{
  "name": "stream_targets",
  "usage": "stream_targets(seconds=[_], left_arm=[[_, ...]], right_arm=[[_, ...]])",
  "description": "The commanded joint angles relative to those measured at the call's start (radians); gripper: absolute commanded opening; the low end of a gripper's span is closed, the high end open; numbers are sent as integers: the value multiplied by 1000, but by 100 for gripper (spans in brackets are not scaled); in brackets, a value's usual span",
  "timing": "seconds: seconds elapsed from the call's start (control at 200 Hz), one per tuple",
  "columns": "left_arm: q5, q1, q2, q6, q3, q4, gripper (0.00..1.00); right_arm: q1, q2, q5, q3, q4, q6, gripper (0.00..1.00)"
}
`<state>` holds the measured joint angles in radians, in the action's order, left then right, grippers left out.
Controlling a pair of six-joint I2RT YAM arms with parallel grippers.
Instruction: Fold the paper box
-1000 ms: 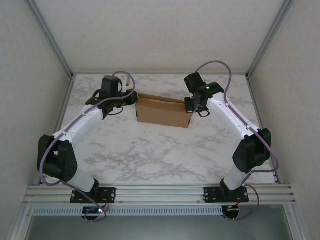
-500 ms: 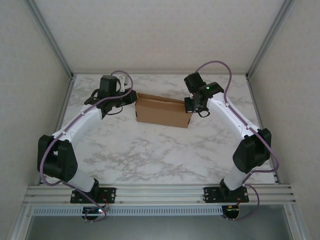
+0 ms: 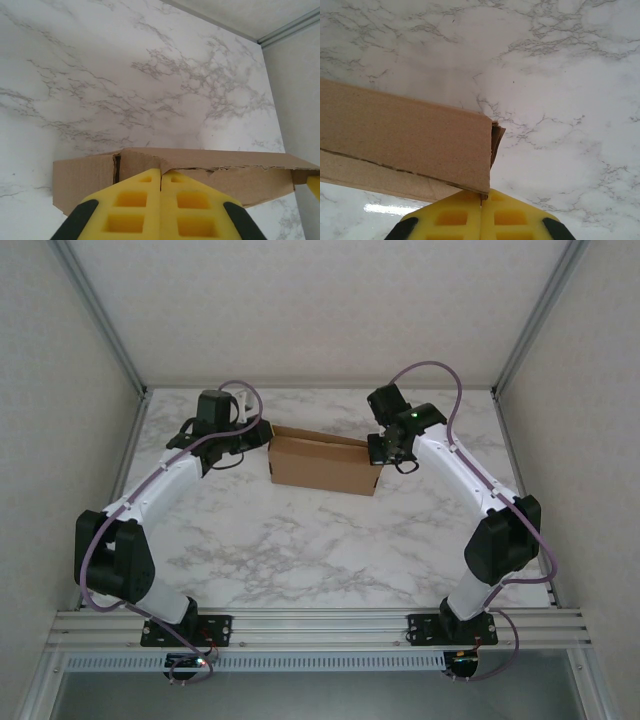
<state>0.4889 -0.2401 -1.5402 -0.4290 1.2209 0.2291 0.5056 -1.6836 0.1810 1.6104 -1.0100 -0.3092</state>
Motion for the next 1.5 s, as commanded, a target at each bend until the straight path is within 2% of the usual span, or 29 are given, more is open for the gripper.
stream_targets(seconds=[0.0, 0.235, 0.681, 1.097, 1.497], left_arm=[[-65, 13, 28, 66, 21, 36, 0], [-180, 20, 58, 147, 8, 64, 0], [-262, 25, 71, 203, -27, 52, 0], [-255, 3, 107, 177, -145, -31, 0], [-300, -31, 154, 148, -262, -78, 0]], right_arm=[[6, -14, -10, 19, -22, 11, 5], [6, 1, 11, 8, -14, 17, 4], [6, 19, 57, -19, -4, 46, 4], [5, 29, 55, -54, 32, 40, 4], [6, 115, 40, -247, 196, -14, 0]])
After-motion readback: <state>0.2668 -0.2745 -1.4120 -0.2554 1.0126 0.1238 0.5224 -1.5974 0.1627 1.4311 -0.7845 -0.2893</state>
